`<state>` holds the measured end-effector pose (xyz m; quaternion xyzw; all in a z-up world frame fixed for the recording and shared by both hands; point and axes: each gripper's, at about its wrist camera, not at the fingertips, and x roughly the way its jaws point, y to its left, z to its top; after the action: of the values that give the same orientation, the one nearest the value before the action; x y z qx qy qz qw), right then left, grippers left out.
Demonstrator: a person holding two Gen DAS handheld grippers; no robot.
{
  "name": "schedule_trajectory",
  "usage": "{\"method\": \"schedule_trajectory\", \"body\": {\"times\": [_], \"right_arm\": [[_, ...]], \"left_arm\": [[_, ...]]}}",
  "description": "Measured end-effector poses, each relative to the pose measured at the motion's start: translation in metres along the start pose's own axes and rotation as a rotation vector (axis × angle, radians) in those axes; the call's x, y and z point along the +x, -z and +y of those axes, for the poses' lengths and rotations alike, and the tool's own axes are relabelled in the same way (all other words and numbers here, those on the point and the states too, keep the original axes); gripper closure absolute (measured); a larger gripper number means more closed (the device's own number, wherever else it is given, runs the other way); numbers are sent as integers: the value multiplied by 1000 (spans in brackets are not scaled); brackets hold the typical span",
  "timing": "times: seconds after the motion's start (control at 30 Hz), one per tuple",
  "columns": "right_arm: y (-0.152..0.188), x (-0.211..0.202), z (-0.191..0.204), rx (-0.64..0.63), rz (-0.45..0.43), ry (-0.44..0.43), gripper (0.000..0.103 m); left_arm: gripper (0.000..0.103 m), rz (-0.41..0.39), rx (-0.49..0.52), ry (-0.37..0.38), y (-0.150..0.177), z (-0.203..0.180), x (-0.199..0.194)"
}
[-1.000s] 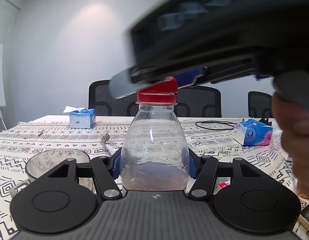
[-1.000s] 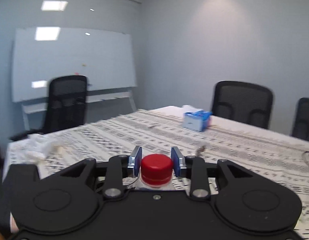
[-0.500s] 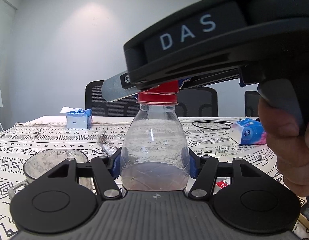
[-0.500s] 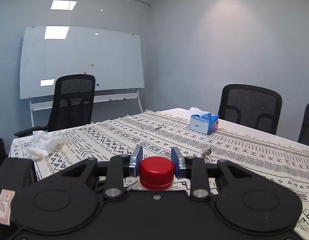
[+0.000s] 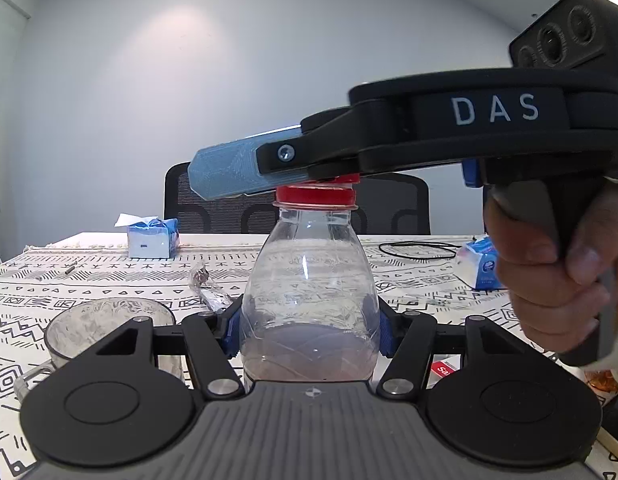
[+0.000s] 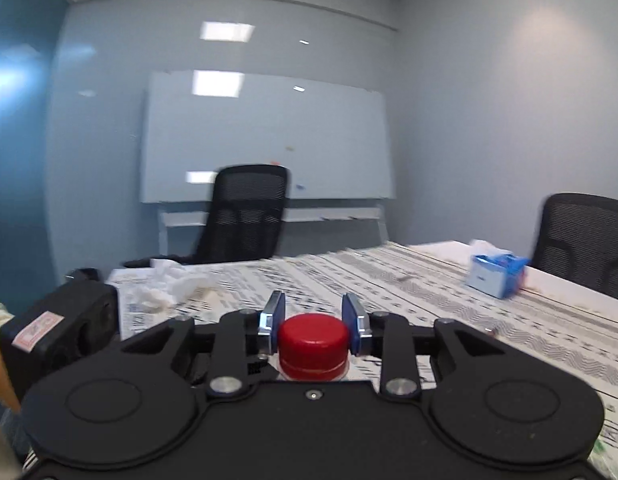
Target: Unscrew bottle cap and pour
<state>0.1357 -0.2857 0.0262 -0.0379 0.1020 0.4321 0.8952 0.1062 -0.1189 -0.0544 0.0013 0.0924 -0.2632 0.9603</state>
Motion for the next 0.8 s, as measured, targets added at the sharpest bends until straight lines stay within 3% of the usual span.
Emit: {"method": "schedule_trajectory", "body": {"times": [0.07,0.1,0.13,0.2,0.33,0.37,0.6,0.8], "right_arm": [[-3,0,4,20,10,21,69],[-6,-1,12,29,22,74,69],[-7,-1,22,28,28,143,69],[-10,1,44,52,45,333,54],[-12,4,66,125,49,540,62],[-12,4,71,120,52,552,69],[-16,5,89,54,82,655,68],[-13,5,89,76,65,640,71]], "left_arm": [[45,-1,-5,1,0,1,0],[45,-1,-2,0,0,1,0],[45,-2,4,-3,0,-1,0],[45,-4,12,-15,0,-4,0],[45,-7,25,-41,1,-10,0],[45,-8,24,-45,1,-10,0],[44,-10,20,-73,0,-13,-1],[45,-13,19,-84,0,-13,0]]}}
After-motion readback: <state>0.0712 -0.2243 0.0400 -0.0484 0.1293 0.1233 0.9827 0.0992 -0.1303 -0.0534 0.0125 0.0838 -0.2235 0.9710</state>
